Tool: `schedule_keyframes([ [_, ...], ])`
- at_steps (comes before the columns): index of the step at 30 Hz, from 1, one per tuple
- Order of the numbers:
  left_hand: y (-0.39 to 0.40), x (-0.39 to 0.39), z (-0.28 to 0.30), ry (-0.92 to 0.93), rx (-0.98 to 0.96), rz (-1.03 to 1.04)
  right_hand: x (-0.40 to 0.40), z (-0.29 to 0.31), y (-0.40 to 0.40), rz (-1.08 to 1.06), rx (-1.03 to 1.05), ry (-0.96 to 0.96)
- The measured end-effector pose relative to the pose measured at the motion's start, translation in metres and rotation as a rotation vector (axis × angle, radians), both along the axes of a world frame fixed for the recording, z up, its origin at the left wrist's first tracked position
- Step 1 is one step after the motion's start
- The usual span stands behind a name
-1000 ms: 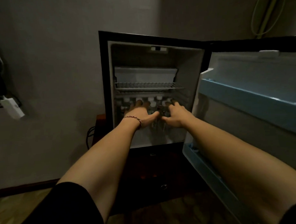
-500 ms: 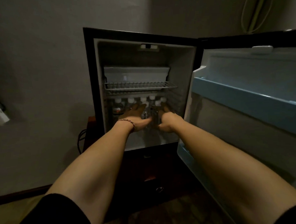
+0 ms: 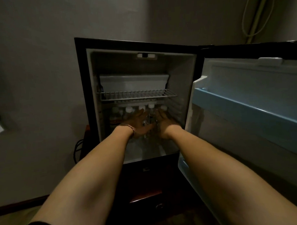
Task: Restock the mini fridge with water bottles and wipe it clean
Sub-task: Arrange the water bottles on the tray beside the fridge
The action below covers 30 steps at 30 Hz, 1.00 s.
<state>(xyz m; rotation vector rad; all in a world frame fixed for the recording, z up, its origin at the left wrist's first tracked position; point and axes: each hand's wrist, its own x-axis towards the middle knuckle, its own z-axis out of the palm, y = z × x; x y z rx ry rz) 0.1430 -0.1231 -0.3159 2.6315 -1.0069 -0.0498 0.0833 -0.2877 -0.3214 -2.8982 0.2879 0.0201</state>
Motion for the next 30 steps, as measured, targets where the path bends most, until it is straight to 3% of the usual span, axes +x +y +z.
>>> schedule_keyframes([
  [16,-0.008,0.009,-0.011,-0.017,-0.383,0.084,0.01,0.003,0.001,-0.065,0.137,-0.195],
  [22,-0.005,-0.002,-0.003,-0.032,-0.37,0.099,-0.007,0.019,0.009,-0.046,0.18,-0.197],
  [25,0.005,-0.015,0.015,-0.04,-0.325,0.124,-0.023,0.033,0.015,-0.028,0.196,-0.298],
  [30,0.024,-0.048,0.061,-0.056,-0.284,0.187,-0.053,0.07,0.04,-0.012,0.168,-0.289],
])
